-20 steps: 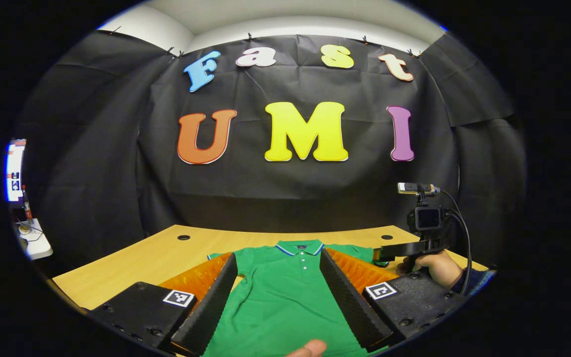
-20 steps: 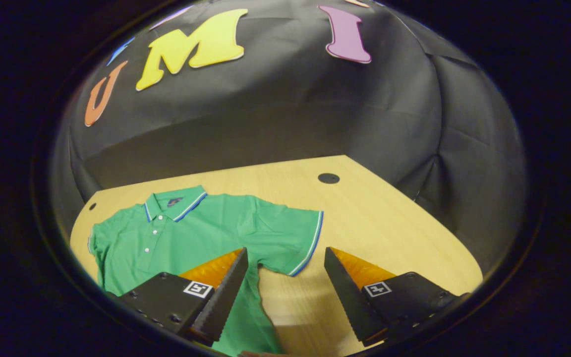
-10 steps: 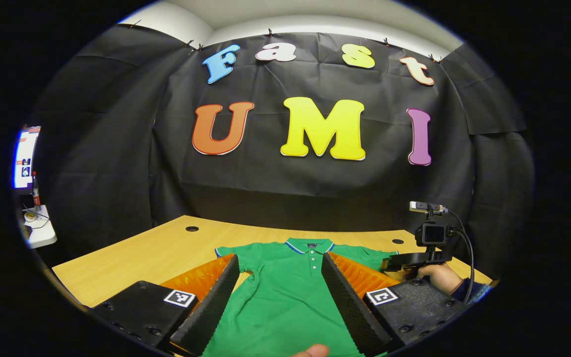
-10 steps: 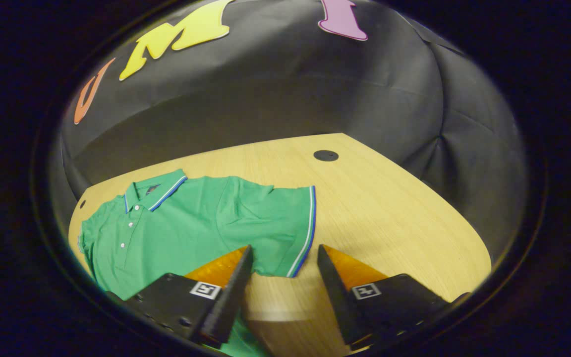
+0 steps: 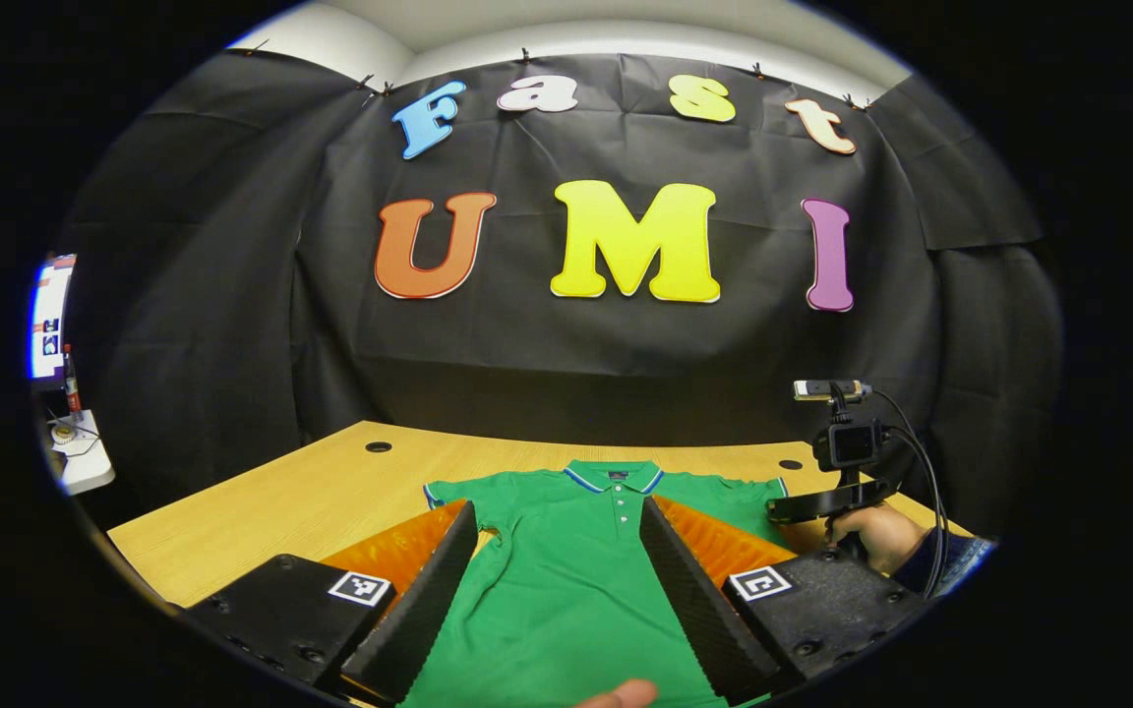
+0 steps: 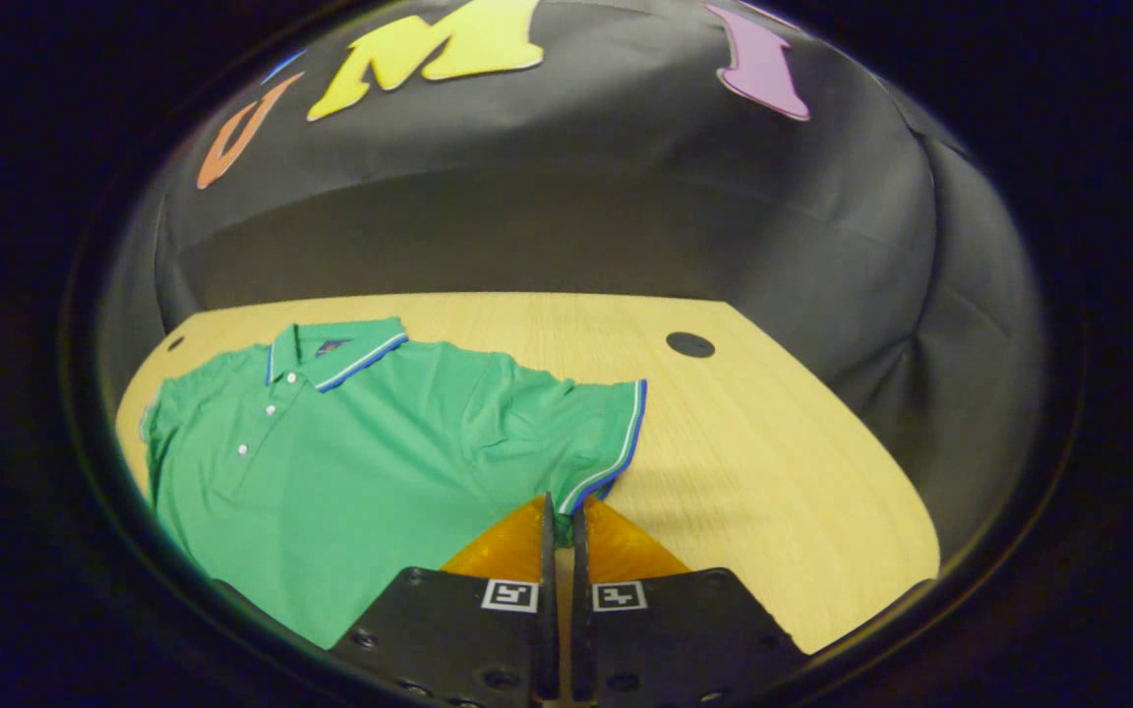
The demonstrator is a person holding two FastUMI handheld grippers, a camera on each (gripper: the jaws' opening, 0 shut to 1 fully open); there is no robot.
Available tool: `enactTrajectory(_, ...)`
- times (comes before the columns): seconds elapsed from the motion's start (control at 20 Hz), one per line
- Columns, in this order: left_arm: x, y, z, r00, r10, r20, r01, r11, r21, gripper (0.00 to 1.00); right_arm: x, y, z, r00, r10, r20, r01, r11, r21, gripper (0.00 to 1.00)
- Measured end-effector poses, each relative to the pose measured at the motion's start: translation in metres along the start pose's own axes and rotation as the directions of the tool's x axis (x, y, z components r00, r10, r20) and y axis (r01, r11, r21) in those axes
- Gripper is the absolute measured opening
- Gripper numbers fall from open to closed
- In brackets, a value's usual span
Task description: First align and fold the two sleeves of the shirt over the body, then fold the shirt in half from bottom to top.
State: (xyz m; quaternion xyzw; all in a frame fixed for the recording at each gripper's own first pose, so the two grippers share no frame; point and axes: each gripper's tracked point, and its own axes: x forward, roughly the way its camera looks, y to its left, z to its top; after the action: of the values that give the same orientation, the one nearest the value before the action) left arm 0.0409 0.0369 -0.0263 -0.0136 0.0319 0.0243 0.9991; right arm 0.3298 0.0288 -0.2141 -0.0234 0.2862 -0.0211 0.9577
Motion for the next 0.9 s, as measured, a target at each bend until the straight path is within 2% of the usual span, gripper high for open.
enactTrajectory(0.05,0.001,0.001,-0.001,1.0,0.002,-0.002,-0.002,1.0,-0.001,1.0,-0.001,0.001,0.003,1.0,-0.006,0.017,0.007,0.998,-0.054,0.03)
enactTrajectory(0.1,0.002,0.001,-0.001,1.0,0.003,-0.004,-0.003,1.0,-0.002,1.0,-0.003,0.001,0.006,0.999,-0.019,0.041,0.023,0.993,-0.119,0.05)
enactTrajectory(0.2,0.004,0.001,-0.003,1.0,0.005,-0.006,-0.005,1.0,0.002,1.0,-0.006,0.006,0.013,0.994,-0.03,0.101,0.054,0.967,-0.249,0.05)
enactTrajectory(0.35,0.006,0.001,-0.006,1.0,0.005,-0.015,-0.004,1.0,0.008,1.0,-0.011,0.023,0.018,0.989,-0.013,0.149,0.067,0.931,-0.359,0.05)
enactTrajectory(0.6,0.008,0.007,-0.007,1.0,0.015,-0.024,-0.015,1.0,-0.009,1.0,-0.025,0.053,0.039,0.977,0.038,0.211,0.035,0.943,-0.332,0.05)
enactTrajectory(0.8,0.011,0.017,-0.008,0.999,0.031,-0.029,-0.032,0.999,-0.026,1.0,-0.042,0.097,0.045,0.964,0.125,0.234,-0.047,0.949,-0.312,0.05)
enactTrajectory(0.9,0.01,0.02,-0.006,0.999,0.041,-0.028,-0.042,0.999,-0.032,1.0,-0.045,0.112,0.044,0.962,0.141,0.234,-0.066,0.951,-0.303,0.05)
